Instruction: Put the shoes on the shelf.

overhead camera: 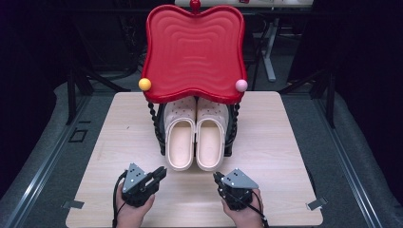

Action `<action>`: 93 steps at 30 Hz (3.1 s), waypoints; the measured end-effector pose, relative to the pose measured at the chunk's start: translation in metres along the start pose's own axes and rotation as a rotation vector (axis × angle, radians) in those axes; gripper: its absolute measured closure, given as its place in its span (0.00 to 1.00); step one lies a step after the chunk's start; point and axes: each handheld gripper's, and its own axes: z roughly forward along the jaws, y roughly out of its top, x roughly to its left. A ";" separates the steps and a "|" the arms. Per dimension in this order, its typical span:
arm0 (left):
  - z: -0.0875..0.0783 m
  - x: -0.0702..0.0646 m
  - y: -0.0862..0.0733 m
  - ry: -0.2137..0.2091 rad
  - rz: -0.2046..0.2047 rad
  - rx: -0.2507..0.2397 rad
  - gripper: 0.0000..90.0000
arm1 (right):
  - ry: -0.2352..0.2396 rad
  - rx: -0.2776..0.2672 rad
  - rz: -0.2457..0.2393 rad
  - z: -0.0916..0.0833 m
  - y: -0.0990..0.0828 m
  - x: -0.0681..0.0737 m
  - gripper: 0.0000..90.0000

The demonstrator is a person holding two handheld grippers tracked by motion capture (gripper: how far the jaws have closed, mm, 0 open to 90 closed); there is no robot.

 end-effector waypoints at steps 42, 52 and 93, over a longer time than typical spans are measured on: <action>0.019 -0.003 0.015 0.007 0.022 0.035 1.00 | -0.033 0.010 0.048 0.008 0.008 -0.012 1.00; 0.029 -0.001 0.024 0.017 0.036 0.037 1.00 | -0.079 -0.006 0.039 0.007 0.023 -0.025 1.00; 0.072 0.021 0.063 0.078 0.004 0.042 1.00 | -0.124 0.009 0.044 0.054 0.070 -0.037 1.00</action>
